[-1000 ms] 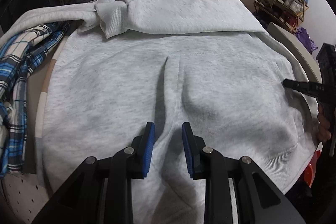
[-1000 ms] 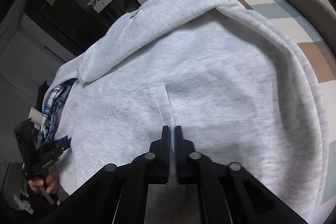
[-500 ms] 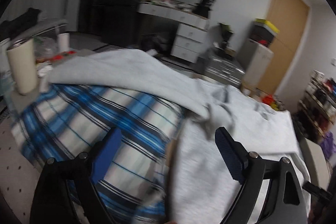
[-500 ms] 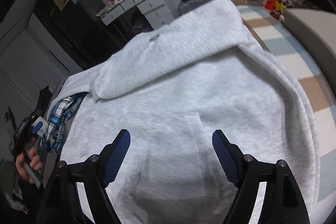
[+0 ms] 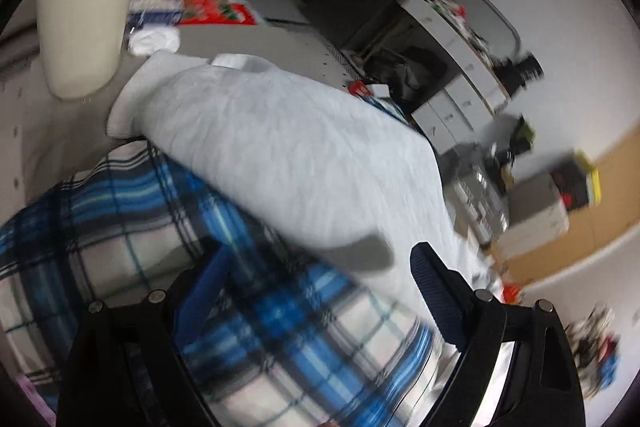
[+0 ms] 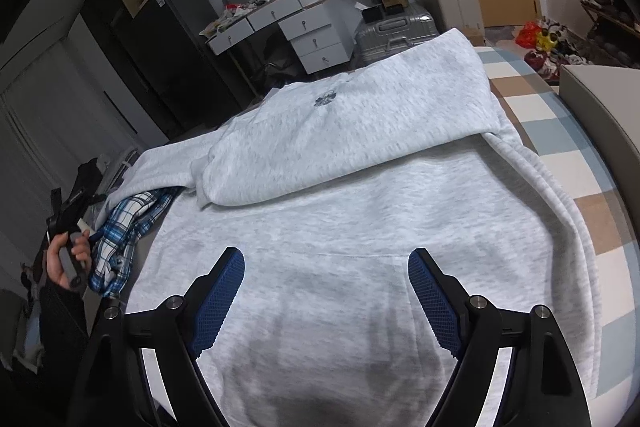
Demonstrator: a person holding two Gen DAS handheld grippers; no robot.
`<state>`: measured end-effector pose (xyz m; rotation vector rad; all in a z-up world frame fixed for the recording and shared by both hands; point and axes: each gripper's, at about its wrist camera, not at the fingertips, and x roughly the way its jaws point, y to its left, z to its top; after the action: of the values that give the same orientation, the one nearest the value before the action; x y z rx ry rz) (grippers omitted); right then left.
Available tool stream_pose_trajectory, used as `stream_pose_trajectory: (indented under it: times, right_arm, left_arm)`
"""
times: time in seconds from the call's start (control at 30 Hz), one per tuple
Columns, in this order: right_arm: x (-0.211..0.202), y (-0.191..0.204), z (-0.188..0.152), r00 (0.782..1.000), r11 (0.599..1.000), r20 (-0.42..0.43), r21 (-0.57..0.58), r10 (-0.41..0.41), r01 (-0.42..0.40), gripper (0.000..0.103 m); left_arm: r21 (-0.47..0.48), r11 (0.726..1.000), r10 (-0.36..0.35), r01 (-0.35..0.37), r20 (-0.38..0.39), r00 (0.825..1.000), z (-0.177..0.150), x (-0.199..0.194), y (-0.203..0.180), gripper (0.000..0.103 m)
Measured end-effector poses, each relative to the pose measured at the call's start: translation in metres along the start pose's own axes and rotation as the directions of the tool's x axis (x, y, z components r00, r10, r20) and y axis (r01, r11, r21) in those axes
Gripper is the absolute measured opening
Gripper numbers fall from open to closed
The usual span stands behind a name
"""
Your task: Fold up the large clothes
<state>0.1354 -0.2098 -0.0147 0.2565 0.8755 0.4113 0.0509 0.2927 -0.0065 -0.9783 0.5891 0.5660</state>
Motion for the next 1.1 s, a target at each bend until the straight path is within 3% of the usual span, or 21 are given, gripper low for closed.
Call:
stream_pose_trajectory:
  times: [0.07,0.1,0.13,0.2,0.37,0.5,0.57,0.67,0.7,0.77,0.8,0.83,0.87,0.9,0.93,0.97,1.03,1.1]
  right_arm:
    - [0.002,0.0,-0.001,1.0,1.0,-0.004,-0.001,0.002,-0.002,0.084]
    - [0.003,-0.001,-0.001,1.0,1.0,-0.008,0.002,0.003,-0.003,0.084]
    - [0.003,-0.001,-0.002,1.0,1.0,-0.008,0.004,0.002,-0.002,0.084]
    - [0.005,-0.004,-0.002,1.0,1.0,-0.011,0.007,0.002,-0.002,0.084]
    - [0.008,-0.013,-0.003,1.0,1.0,-0.014,0.019,0.011,-0.011,0.084]
    - [0.008,-0.024,-0.006,1.0,0.999,-0.006,0.035,0.008,-0.008,0.084]
    - [0.004,-0.031,-0.007,1.0,0.999,0.005,0.047,0.02,-0.02,0.084]
    - [-0.002,-0.046,-0.004,1.0,0.996,0.018,0.085,0.011,-0.012,0.084]
    - [-0.005,-0.05,-0.004,1.0,0.996,0.03,0.094,0.004,-0.007,0.085]
    - [-0.009,-0.058,-0.003,0.999,0.994,0.045,0.112,-0.009,0.004,0.084]
    - [-0.012,-0.062,-0.003,0.999,0.993,0.051,0.121,-0.009,0.003,0.084]
    - [-0.014,-0.066,-0.002,0.998,0.992,0.055,0.126,-0.005,-0.002,0.084]
    - [-0.015,-0.068,-0.003,0.998,0.991,0.057,0.133,-0.005,-0.002,0.084]
    - [-0.018,-0.072,-0.002,0.998,0.989,0.063,0.147,-0.009,0.0,0.084]
    - [-0.019,-0.075,-0.002,0.998,0.988,0.067,0.152,-0.009,-0.001,0.084]
    - [-0.021,-0.077,-0.002,0.997,0.987,0.072,0.158,-0.009,-0.003,0.084]
    - [-0.024,-0.084,-0.003,0.997,0.985,0.078,0.17,-0.017,0.004,0.084]
    - [-0.025,-0.092,-0.003,0.996,0.982,0.08,0.185,-0.038,0.022,0.084]
  left_arm:
    - [-0.06,0.998,-0.008,0.008,0.006,1.0,0.008,0.003,0.001,0.088]
    - [-0.068,0.997,-0.019,0.02,0.013,1.0,0.008,0.001,-0.001,0.077]
    - [-0.062,0.998,-0.023,0.024,0.028,0.999,0.01,-0.001,-0.006,0.042]
    - [-0.009,1.0,0.009,-0.009,0.06,0.998,0.006,-0.011,-0.024,0.015]
    - [0.169,0.985,-0.003,-0.036,0.222,0.975,-0.002,-0.04,-0.072,0.006]
    - [0.361,0.932,-0.083,-0.042,0.324,0.942,-0.024,-0.07,-0.136,0.005]
    - [0.465,0.885,-0.155,-0.016,0.328,0.932,-0.046,-0.082,-0.178,0.005]
    - [0.644,0.761,-0.293,0.076,0.237,0.926,-0.107,-0.091,-0.248,0.005]
    - [0.696,0.707,-0.34,0.126,0.178,0.924,-0.131,-0.089,-0.271,0.005]
    - [0.747,0.624,-0.394,0.229,0.049,0.918,-0.175,-0.081,-0.306,0.006]
    - [0.76,0.581,-0.406,0.291,-0.039,0.913,-0.2,-0.07,-0.323,0.012]
    - [0.761,0.53,-0.389,0.374,-0.173,0.905,-0.238,-0.051,-0.344,0.032]
    - [0.754,0.506,-0.369,0.419,-0.25,0.895,-0.259,-0.038,-0.353,0.048]
    - [0.73,0.478,-0.34,0.488,-0.359,0.869,-0.297,-0.018,-0.361,0.08]
    - [0.732,0.45,-0.294,0.511,-0.419,0.859,-0.328,-0.003,-0.362,0.088]
    - [0.742,0.434,-0.259,0.511,-0.441,0.859,-0.345,0.007,-0.361,0.088]
    - [0.77,0.371,-0.208,0.518,-0.475,0.855,-0.386,0.017,-0.343,0.088]
    - [0.78,0.351,-0.212,0.519,-0.474,0.855,-0.393,0.015,-0.323,0.088]
